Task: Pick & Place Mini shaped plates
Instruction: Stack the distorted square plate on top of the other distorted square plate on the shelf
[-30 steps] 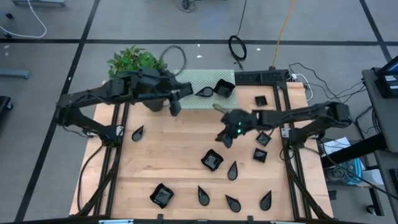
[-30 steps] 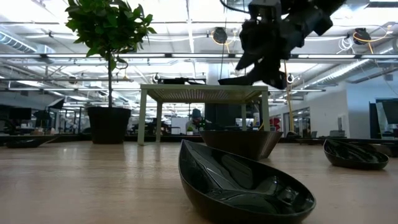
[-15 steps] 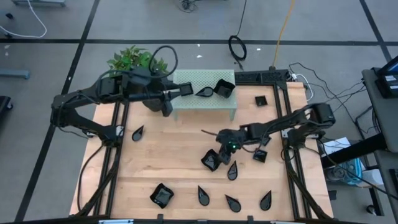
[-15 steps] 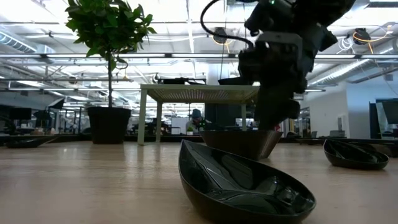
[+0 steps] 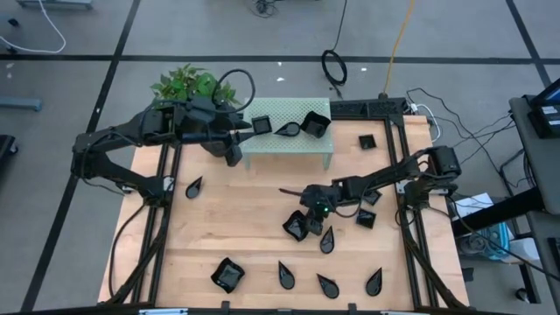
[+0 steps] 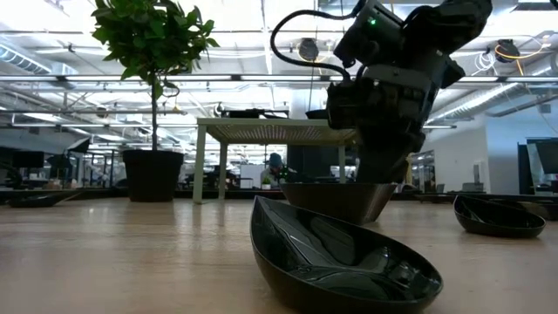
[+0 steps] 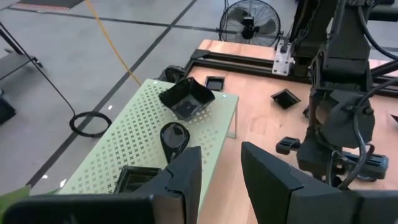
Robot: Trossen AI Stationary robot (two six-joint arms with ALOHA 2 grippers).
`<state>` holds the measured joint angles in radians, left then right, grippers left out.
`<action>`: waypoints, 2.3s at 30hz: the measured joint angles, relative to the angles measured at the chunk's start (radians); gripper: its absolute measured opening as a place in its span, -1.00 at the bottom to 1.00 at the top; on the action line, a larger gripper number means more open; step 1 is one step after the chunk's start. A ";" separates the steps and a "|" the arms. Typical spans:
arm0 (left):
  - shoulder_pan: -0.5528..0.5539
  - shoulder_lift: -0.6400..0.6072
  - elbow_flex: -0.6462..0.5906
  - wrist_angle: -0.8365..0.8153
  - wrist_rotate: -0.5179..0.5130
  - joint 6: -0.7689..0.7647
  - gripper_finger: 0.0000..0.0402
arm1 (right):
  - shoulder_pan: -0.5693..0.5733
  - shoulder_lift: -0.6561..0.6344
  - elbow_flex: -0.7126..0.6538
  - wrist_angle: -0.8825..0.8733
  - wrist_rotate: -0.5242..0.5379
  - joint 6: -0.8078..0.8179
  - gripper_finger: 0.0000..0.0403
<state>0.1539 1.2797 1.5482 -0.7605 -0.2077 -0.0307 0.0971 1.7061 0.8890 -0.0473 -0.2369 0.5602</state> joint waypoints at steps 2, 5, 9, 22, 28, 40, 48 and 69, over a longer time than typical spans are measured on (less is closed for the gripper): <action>0.000 0.000 0.000 0.000 0.000 0.000 -0.40 | -0.004 -0.012 0.000 -0.009 -0.029 0.003 -0.95; 0.000 0.000 0.000 0.000 0.000 0.000 -0.40 | -0.009 -0.047 0.000 -0.006 -0.029 -0.001 -0.97; 0.000 0.000 0.000 0.001 -0.001 0.006 -0.40 | -0.043 -0.150 -0.001 -0.012 -0.022 -0.029 -0.99; 0.000 0.000 0.000 0.001 -0.001 0.032 -0.40 | -0.159 -0.430 0.000 -0.125 -0.035 -0.049 -0.98; 0.000 0.000 0.000 0.002 -0.001 0.028 -0.40 | -0.148 -0.301 -0.002 -0.142 -0.108 -0.086 -0.73; 0.000 0.000 0.000 0.001 0.000 0.021 -0.40 | -0.078 -0.050 -0.002 0.028 -0.214 -0.219 -0.20; 0.000 0.000 0.000 -0.032 0.000 0.022 -0.40 | -0.040 0.078 -0.001 0.153 -0.192 -0.232 -0.20; 0.000 0.000 0.000 -0.081 -0.003 0.055 -0.40 | -0.020 0.030 -0.001 0.131 -0.183 -0.048 -1.00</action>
<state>0.1535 1.2797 1.5482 -0.8413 -0.2104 0.0242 0.0774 1.7359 0.8884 0.0835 -0.4194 0.5117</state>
